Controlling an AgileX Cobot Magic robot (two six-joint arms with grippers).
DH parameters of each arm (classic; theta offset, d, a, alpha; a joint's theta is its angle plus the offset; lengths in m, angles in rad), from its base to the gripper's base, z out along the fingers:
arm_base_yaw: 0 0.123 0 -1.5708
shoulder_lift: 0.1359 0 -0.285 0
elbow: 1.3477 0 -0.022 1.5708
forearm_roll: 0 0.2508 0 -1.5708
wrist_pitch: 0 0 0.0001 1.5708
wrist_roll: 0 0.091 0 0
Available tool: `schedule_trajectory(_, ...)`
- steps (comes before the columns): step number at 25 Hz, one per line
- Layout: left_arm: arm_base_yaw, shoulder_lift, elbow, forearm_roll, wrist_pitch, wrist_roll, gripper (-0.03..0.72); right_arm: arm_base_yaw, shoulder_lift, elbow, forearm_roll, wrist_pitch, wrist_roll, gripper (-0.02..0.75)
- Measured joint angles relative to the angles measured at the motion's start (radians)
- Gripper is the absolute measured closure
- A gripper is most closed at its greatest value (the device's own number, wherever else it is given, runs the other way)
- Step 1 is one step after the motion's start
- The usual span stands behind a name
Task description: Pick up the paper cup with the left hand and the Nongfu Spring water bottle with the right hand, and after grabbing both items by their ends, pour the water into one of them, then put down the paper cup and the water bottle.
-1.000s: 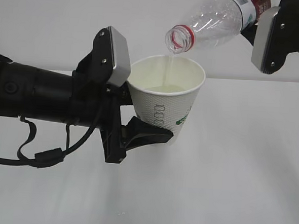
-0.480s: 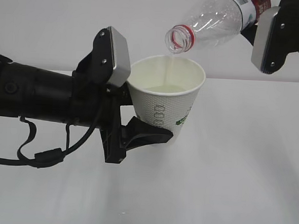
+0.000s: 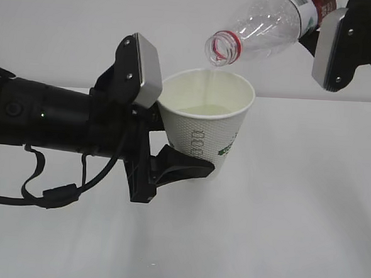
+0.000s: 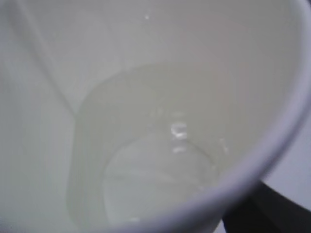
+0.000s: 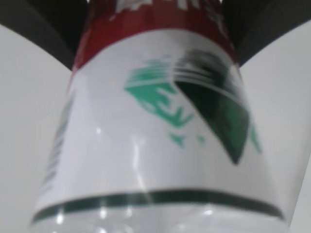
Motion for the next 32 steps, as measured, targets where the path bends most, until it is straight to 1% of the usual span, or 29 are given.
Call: schedule_trajectory(32, 0.000, 0.000, 0.000, 0.000, 0.001, 0.000, 0.188, 0.000, -0.002, 0.000, 0.001, 0.000, 0.000, 0.223)
